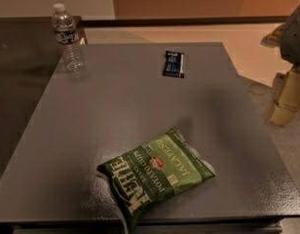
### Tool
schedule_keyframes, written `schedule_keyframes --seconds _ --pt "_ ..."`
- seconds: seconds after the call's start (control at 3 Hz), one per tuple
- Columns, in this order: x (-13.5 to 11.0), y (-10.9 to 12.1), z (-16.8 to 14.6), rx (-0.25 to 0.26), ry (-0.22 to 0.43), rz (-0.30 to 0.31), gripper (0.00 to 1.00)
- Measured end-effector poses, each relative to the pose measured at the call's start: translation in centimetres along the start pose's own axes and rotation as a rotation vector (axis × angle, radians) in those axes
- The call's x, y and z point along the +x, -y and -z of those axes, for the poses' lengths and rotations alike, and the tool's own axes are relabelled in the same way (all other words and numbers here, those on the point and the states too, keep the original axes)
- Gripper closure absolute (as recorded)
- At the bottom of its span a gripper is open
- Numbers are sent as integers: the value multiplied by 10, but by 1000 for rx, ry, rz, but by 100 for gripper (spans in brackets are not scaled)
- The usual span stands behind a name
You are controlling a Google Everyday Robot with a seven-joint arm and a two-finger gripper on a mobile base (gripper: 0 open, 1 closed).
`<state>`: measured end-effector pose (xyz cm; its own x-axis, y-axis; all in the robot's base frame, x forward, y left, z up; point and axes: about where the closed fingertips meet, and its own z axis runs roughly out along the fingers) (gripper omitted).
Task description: Move water bottle near rxbar blueberry
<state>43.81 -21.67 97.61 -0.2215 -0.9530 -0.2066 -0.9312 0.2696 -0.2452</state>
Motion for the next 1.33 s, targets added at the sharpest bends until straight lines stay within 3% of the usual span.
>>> schedule_keyframes --seconds 0.33,0.67,1.33 --pt "0 0 0 0 0 0 0" --pt "-19 14 -5 11 59 -20 0" --pt "-94 82 -39 51 259 -46 0"
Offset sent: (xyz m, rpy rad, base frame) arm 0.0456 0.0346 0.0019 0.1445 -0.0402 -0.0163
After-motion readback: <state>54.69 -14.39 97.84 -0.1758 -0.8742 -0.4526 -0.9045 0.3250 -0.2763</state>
